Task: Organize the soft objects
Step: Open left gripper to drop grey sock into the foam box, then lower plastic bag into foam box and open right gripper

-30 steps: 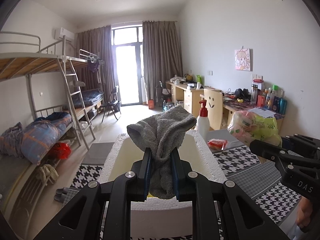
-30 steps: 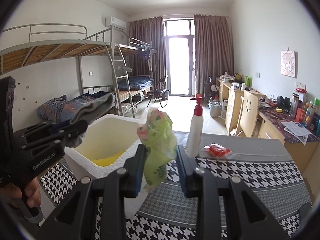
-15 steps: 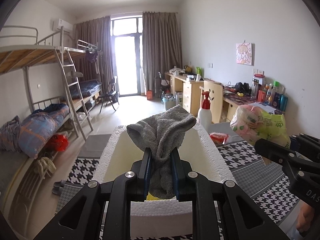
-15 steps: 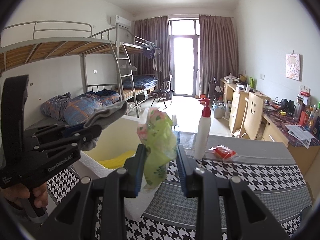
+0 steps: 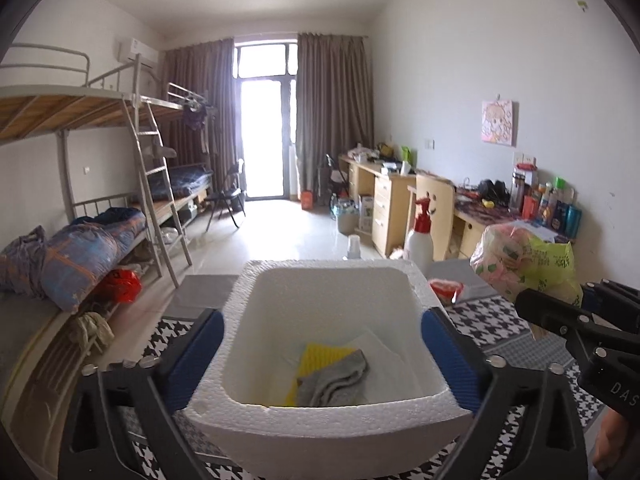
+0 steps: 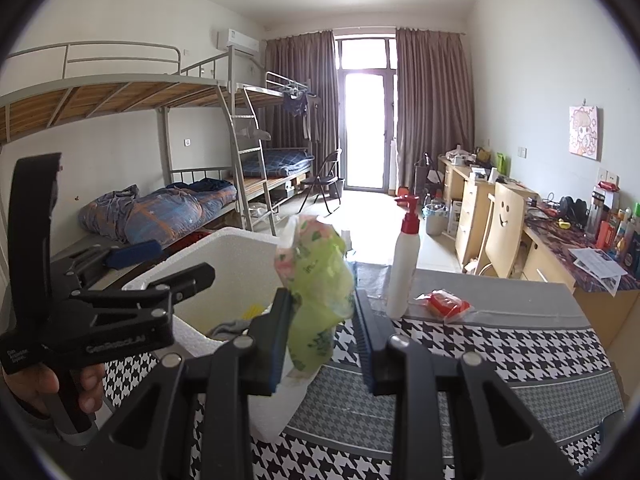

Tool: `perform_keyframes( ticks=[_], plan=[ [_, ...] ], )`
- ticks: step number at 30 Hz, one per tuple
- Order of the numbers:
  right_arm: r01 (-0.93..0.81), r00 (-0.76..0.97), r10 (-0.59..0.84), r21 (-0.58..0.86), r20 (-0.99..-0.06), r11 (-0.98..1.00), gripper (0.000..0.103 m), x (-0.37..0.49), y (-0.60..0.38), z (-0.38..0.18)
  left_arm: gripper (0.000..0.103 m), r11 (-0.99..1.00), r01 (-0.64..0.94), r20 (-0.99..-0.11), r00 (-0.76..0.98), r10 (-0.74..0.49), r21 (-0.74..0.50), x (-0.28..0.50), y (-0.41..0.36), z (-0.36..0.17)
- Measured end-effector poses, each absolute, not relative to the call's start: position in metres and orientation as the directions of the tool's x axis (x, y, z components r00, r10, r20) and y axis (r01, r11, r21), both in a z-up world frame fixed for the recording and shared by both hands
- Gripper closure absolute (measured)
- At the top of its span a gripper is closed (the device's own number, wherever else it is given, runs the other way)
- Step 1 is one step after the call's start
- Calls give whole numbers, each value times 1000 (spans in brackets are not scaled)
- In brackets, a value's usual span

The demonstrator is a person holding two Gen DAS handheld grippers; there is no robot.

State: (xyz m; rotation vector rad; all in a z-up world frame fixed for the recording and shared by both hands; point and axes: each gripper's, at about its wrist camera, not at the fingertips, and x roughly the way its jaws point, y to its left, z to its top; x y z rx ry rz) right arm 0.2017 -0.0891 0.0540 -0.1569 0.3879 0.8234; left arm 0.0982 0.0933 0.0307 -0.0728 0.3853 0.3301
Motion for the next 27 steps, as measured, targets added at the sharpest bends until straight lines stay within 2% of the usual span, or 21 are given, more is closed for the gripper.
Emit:
perform_keyframes(
  ticks=[15,27],
  plan=[
    [-756,598,697,12,-395,655,68,202,-75,56,1,913,-407,-345,858,380,-9,83,107,36],
    [-779,577,712,-7,-400,627,68,195,-54,60,1,905,-425,-337,855,394,-19,64,122,33]
  ],
)
